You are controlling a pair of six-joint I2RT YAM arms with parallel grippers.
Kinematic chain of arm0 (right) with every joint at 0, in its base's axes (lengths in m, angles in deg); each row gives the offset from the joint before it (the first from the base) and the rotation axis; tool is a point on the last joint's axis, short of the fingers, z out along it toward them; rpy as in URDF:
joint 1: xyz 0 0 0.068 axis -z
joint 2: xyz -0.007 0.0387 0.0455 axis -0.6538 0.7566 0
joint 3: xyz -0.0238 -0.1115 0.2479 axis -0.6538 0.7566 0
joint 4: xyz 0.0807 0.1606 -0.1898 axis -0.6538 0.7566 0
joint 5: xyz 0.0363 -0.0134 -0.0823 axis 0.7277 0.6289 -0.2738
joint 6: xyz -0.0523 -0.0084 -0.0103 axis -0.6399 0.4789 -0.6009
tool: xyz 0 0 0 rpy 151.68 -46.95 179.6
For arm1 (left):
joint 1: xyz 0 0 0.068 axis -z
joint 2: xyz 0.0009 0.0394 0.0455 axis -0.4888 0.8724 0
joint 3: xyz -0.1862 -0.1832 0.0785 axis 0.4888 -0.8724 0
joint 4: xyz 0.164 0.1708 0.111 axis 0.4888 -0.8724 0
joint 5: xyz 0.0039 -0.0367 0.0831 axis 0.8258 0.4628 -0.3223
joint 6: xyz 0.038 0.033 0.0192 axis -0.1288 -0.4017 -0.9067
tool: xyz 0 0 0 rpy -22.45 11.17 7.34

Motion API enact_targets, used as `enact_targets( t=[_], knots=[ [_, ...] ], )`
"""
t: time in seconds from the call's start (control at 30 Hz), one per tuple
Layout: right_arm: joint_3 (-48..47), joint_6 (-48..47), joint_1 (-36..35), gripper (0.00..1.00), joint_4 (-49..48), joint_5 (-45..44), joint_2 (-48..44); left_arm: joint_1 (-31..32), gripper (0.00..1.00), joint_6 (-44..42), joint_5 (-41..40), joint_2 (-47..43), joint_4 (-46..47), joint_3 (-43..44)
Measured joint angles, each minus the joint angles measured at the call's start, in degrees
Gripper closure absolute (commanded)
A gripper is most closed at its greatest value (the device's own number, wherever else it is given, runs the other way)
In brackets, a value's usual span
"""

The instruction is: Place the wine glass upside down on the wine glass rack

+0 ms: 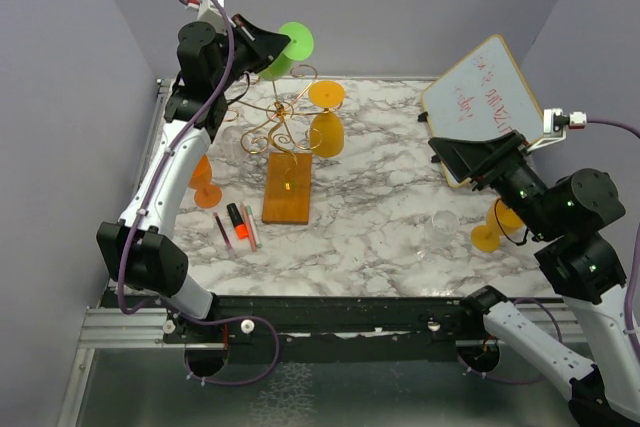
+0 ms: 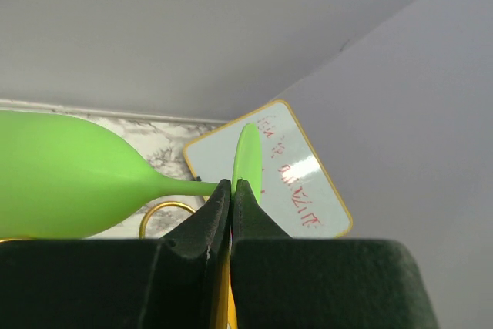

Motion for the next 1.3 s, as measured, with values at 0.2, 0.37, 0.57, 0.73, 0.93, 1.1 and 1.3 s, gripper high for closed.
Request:
enact_targets(
  t=[0.2,0.37,0.57,0.73,0.93,1.1,1.3],
  knots=[
    [0.1,0.7,0.0,0.24,0.8,-0.2,-0.3,-0.6,1.00,4.3,4.3,0.0,0.6,-2.4],
    [0.5,0.8,0.0,0.24,0.9,-0.3,-1.0,-1.5,1.00,7.3,5.5,-0.5,0.9,-6.3],
    [1.1,0.9,0.0,0.24,0.9,-0.3,-1.0,-1.7,1.00,8.9,6.6,-0.9,0.9,-7.2],
    [1.9,1.1,0.0,0.24,0.9,-0.3,-1.0,-1.7,1.00,9.5,7.4,-2.6,0.9,-8.0],
    [2.1,1.4,0.0,0.24,0.9,-0.3,-0.9,-1.7,1.00,11.2,9.9,-4.0,0.7,-9.6],
    [2.5,2.1,0.0,0.24,0.8,-0.3,-0.9,-1.7,1.00,12.5,10.8,-5.0,-0.9,-10.6],
    [3.7,2.8,0.0,0.24,0.7,-0.2,-0.4,-1.7,1.00,13.9,12.3,-5.6,-0.7,-10.8]
  ],
)
